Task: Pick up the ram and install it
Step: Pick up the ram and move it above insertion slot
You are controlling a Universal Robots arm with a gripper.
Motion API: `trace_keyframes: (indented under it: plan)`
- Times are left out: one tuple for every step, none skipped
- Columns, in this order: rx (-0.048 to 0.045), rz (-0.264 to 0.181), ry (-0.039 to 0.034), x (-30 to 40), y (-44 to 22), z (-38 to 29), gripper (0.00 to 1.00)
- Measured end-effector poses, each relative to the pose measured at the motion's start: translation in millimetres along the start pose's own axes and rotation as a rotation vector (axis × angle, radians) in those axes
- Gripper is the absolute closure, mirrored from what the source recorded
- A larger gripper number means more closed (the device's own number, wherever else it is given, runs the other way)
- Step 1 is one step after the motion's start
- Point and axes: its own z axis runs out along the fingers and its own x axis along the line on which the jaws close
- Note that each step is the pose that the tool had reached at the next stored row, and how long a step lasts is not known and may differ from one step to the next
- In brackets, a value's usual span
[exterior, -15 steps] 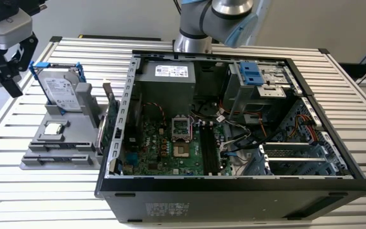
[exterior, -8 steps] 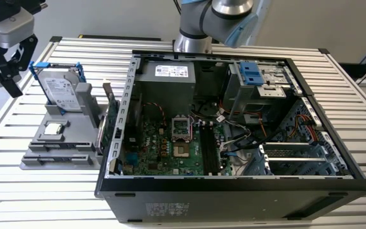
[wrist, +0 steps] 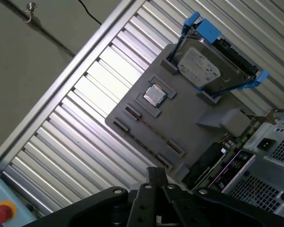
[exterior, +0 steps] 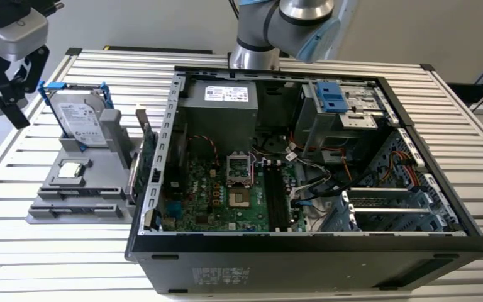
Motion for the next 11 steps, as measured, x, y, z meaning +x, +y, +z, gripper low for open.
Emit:
trace_keyframes:
  plan:
    - [-0.0001, -0.010, 0.0006, 0.0, 0.0, 0.0, 1.00]
    - [-0.0003, -0.022, 0.0011, 0.0, 0.0, 0.0, 1.00]
    - [-0.0004, -0.033, 0.0017, 0.0, 0.0, 0.0, 1.00]
    - [-0.0005, -0.043, 0.0022, 0.0, 0.0, 0.0, 1.00]
    - [-0.0007, -0.054, 0.0027, 0.0, 0.0, 0.0, 1.00]
    - [-0.0008, -0.065, 0.0032, 0.0, 0.0, 0.0, 1.00]
    - [-0.0009, -0.074, 0.0036, 0.0, 0.0, 0.0, 1.00]
    - [-0.0010, -0.083, 0.0041, 0.0, 0.0, 0.0, 1.00]
    - [-0.0011, -0.091, 0.0044, 0.0, 0.0, 0.0, 1.00]
    - [-0.0012, -0.098, 0.0049, 0.0, 0.0, 0.0, 1.00]
    - [-0.0012, -0.104, 0.0051, 0.0, 0.0, 0.0, 1.00]
